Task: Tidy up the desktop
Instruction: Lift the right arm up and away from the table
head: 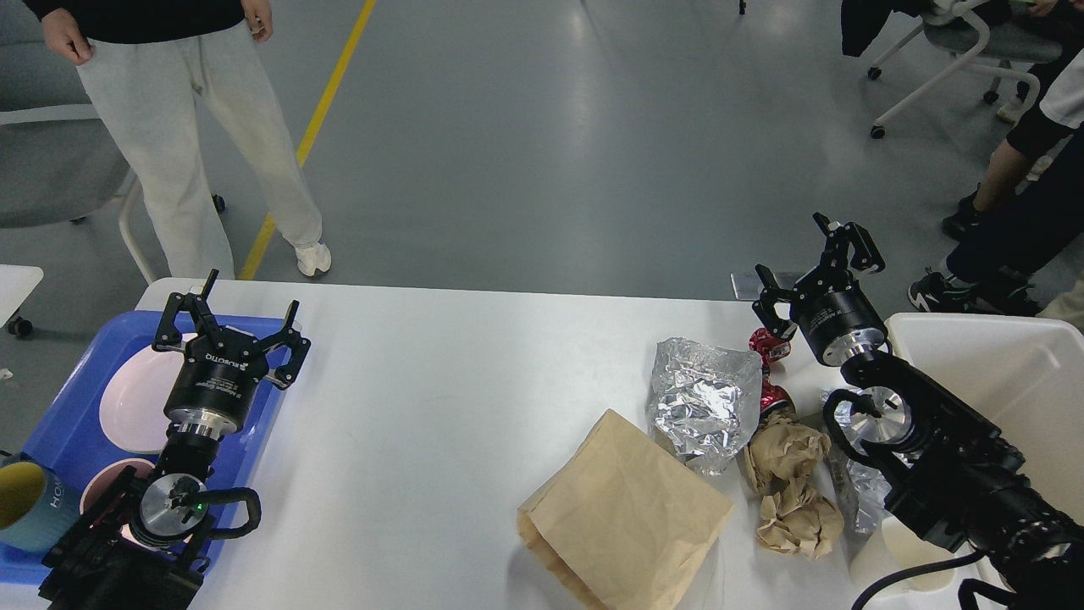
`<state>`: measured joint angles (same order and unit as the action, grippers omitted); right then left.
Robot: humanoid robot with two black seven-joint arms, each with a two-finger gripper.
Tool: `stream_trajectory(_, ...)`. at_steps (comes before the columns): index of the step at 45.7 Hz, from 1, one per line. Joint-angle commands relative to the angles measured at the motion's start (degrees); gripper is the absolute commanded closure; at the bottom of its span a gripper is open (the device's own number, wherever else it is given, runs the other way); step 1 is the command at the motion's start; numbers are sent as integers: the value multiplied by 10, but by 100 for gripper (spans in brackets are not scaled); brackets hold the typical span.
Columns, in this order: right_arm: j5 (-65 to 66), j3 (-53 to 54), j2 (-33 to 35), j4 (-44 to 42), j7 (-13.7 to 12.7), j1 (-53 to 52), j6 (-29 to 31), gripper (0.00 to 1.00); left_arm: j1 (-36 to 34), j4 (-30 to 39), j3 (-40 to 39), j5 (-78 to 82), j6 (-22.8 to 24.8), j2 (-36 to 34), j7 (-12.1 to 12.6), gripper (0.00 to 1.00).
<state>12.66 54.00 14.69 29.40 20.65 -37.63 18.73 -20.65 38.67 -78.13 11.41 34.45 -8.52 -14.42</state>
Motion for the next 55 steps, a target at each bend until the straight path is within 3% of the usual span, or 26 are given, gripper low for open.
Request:
stream_trajectory(1,0,-64,64,-6,-3,-34,7,0,0,0,0,0,0,0,0,3)
stream_trajectory(11,1,-507,127,49,-1,-165,11,0,0,0,0,0,0,0,0,3)
stream_trajectory(15,0,-718,152,83,-2,-268,12,0,0,0,0,0,0,0,0,3)
stream_trajectory(16,0,-816,159,90,-3,-330,13,0,0,0,0,0,0,0,0,3)
stream_trajectory(19,0,-945,149,104,-3,-408,27,0,0,0,0,0,0,0,0,3)
stream_trajectory(23,-1,-1081,107,136,-3,-506,88,0,0,0,0,0,0,0,0,3)
stream_trajectory(28,0,-1232,30,173,-4,-632,209,0,0,0,0,0,0,0,0,3)
stream_trajectory(34,4,-1303,-59,228,-10,-749,299,0,0,0,0,0,0,0,0,3)
stream_trajectory(37,4,-1307,-85,265,-45,-797,324,0,0,0,0,0,0,0,0,3)
stream_trajectory(42,-4,-1304,-129,339,-157,-890,344,2,0,0,0,0,0,0,0,3)
stream_trajectory(47,-47,-1297,-157,405,-234,-963,338,2,0,0,0,0,0,0,0,3)
stream_trajectory(52,-69,-1269,-148,481,-323,-1010,330,2,0,0,0,0,0,0,0,3)
stream_trajectory(55,-80,-1242,-120,538,-356,-1042,301,0,0,0,0,0,0,0,0,3)
